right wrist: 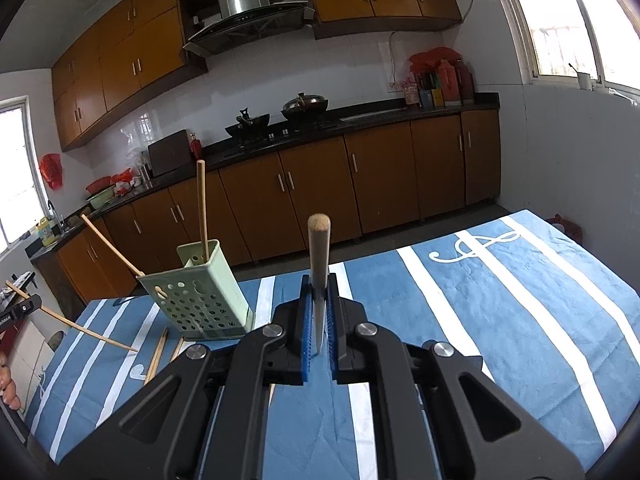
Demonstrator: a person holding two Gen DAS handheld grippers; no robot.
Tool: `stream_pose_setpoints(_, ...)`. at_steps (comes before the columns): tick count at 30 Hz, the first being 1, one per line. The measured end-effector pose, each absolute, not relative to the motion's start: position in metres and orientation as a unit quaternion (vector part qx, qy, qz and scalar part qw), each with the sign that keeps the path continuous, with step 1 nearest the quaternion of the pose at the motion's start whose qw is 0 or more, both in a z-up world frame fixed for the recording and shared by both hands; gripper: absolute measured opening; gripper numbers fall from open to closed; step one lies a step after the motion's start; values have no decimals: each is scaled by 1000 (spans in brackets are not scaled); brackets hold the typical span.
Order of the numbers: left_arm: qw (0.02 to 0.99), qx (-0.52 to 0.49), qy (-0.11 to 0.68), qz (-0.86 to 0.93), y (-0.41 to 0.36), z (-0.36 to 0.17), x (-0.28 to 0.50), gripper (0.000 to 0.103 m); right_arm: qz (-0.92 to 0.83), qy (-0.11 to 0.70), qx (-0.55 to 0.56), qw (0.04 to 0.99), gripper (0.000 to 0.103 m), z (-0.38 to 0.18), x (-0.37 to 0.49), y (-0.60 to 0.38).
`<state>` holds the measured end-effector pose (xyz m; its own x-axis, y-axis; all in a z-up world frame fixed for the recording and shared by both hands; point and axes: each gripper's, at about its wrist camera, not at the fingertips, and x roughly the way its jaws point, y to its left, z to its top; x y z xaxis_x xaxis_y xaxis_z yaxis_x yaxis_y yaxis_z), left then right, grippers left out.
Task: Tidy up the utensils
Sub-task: 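Insert the chopsticks into the green holder and open both grippers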
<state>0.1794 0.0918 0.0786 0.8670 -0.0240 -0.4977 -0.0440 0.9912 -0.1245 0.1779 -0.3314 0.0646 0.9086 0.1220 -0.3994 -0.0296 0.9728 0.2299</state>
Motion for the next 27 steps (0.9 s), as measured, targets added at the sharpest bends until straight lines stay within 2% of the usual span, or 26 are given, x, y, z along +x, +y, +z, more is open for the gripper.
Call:
stream_pose_setpoints(9,969,-50,237,-49,67,131,173,8,97,152,129,975,7,127,170,-325)
stream_pose_setpoints(17,979,-53,178,-85,42,190,176,8,145,92,147,974,7,174,173,-306)
stream_pose_setpoints(23,985,-79,139,-59,27,206,209,7,142,86,140,976,7,179,205,-283)
stream_pose_setpoints(27,985,-81,148,-46,18,198,240,8,136,103,133,976,7,170,233,-270)
